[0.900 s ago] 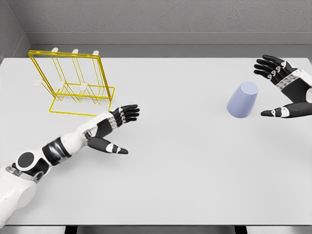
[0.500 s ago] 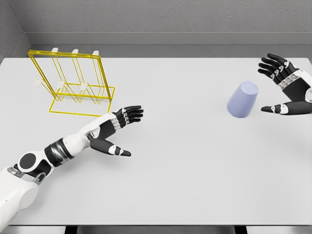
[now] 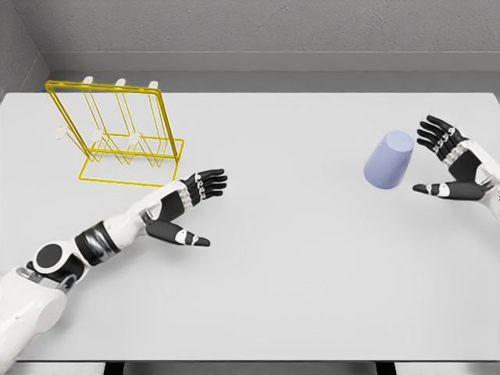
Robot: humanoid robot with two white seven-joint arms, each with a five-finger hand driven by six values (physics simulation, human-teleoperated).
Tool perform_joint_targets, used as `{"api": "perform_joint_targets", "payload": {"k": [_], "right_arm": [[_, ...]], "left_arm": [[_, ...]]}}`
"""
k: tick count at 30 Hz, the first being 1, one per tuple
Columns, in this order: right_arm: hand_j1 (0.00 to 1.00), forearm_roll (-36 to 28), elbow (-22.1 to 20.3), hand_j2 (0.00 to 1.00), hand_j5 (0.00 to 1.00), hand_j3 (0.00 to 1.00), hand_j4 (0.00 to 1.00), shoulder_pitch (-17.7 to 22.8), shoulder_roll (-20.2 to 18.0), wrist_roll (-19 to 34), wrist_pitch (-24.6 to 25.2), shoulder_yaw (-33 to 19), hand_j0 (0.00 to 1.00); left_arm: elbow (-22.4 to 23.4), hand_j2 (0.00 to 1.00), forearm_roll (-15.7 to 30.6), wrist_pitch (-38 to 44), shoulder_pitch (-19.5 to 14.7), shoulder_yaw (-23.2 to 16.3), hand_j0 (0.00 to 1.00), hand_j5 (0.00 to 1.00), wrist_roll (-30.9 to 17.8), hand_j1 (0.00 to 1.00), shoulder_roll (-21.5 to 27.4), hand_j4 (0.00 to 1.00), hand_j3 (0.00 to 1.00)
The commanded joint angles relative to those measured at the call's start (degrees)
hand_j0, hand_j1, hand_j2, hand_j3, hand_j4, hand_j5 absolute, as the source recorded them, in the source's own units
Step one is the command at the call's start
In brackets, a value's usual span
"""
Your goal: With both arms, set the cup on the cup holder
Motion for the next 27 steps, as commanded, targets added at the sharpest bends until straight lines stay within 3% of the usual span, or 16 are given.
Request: {"api": "perform_joint_targets", "payload": {"k": [1,8,13,21,27], "right_arm": [[1.00,0.98,2.69,1.00,1.00,1.00,1.00,0.00,1.49,0.00,0.02,0.01,1.00],[1.00,1.07,5.15,1.00,1.00,1.00,1.00,-0.26,3.16,0.00,0.02,-0.43,1.00],[1.00,2.92,10.16,1.00,1.00,1.00,1.00,-2.90,5.27,0.00,0.02,-0.34,1.00],[1.00,8.63,12.27,1.00,1.00,1.00,1.00,-5.01,8.08,0.00,0.02,-0.61,1.00],[1.00,8.89,13.15,1.00,1.00,1.00,1.00,-5.62,8.96,0.00,0.02,-0.61,1.00]], "left_arm": [[0.32,1.00,0.32,0.11,0.00,0.04,1.00,1.00,-0.01,1.00,-0.18,1.00,1.00],[0.32,1.00,0.32,0.02,0.00,0.04,1.00,1.00,-0.01,1.00,-0.27,1.00,1.00],[0.23,1.00,0.32,0.02,0.00,0.04,1.00,1.00,-0.01,1.00,-0.27,1.00,1.00],[0.32,1.00,0.24,0.02,0.00,0.04,1.00,1.00,-0.01,1.00,-0.36,1.00,1.00],[0.32,1.00,0.24,0.02,0.00,0.04,1.00,1.00,-0.01,1.00,-0.36,1.00,1.00]]}}
